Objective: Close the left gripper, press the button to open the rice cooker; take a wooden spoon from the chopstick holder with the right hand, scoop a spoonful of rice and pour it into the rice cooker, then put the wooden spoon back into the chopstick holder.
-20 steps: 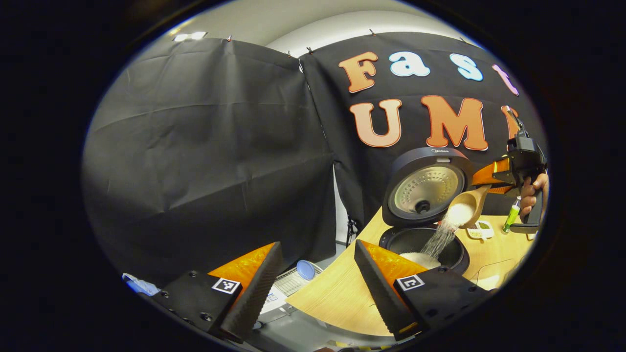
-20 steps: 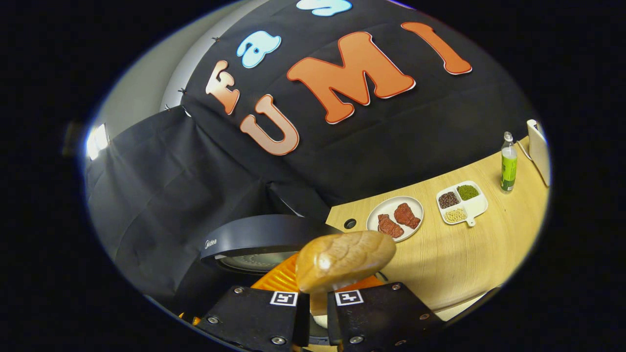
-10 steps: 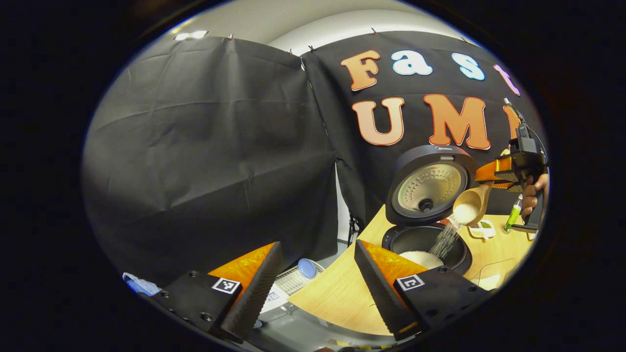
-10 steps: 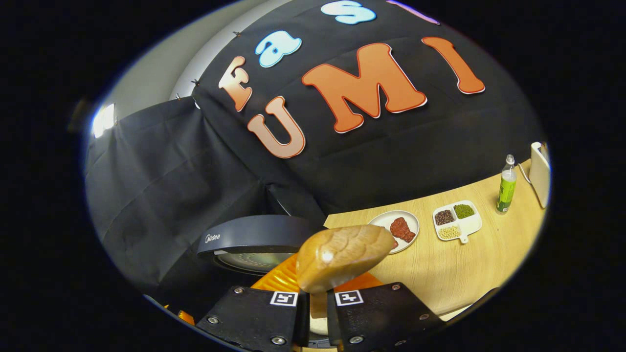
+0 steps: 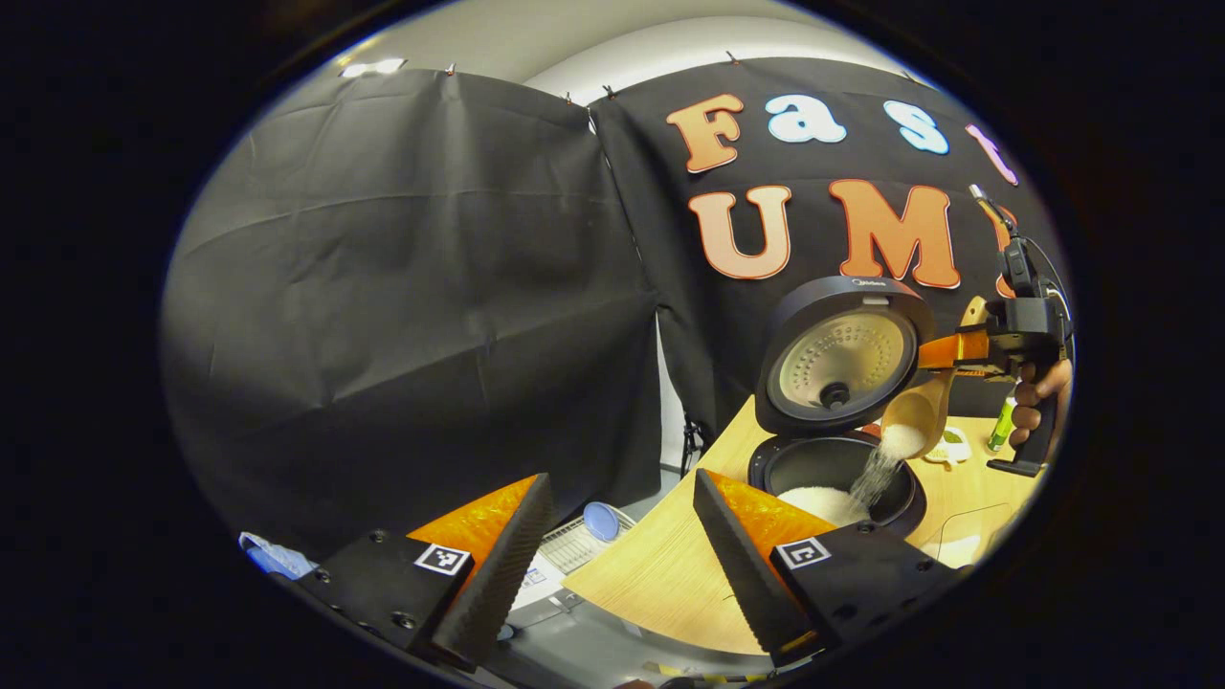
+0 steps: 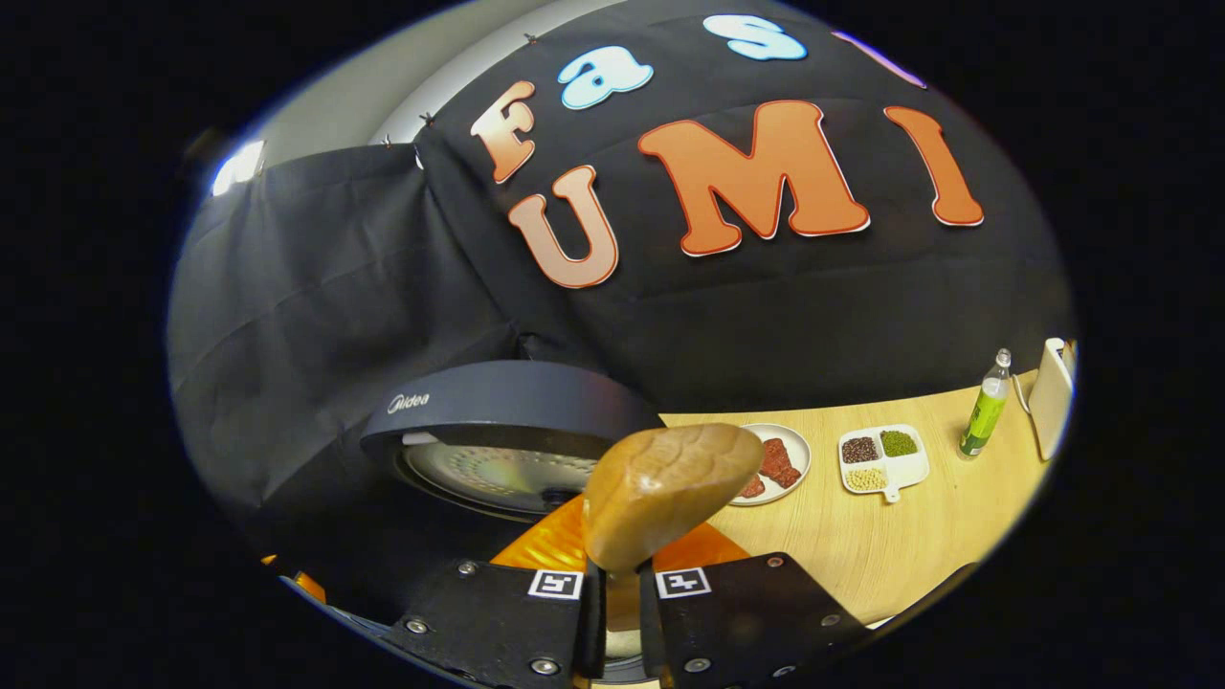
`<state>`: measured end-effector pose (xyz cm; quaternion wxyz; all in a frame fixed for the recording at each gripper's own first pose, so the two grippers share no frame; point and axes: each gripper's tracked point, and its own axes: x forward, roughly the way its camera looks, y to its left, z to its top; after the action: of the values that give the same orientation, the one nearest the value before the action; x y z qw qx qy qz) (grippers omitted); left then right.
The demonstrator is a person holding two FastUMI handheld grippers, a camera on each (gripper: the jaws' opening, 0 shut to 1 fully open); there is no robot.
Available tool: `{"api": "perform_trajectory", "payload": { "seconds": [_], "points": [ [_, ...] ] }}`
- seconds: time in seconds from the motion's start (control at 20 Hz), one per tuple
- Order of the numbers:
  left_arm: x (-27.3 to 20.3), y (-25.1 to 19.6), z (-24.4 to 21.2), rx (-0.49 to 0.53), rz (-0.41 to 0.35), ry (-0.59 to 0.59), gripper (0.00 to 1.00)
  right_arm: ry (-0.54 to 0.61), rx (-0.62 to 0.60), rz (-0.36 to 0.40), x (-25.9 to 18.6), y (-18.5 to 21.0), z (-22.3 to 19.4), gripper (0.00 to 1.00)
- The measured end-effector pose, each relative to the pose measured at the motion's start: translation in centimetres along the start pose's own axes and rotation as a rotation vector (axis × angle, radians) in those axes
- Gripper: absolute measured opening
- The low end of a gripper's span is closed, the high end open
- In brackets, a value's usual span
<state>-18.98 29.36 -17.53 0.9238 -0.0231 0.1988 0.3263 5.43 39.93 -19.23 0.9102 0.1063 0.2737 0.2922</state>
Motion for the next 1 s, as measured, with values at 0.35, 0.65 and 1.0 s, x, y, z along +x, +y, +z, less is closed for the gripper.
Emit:
{"api": "perform_trajectory", "payload": {
  "seconds": [0.35,0.65,1.0],
  "points": [
    [0.8,1.7,-1.7,-0.019,0.022,0.041,1.0,0.003,-0.173,0.013,1.2,2.6,-1.9,0.14],
    [1.8,2.5,-2.5,-0.014,0.024,0.059,1.0,-0.013,-0.374,0.032,2.2,4.8,-3.2,0.14],
    [2.8,2.3,-2.4,0.006,0.012,0.06,0.93,-0.084,-0.633,0.071,1.7,7.4,-3.8,0.14]
  ]
}}
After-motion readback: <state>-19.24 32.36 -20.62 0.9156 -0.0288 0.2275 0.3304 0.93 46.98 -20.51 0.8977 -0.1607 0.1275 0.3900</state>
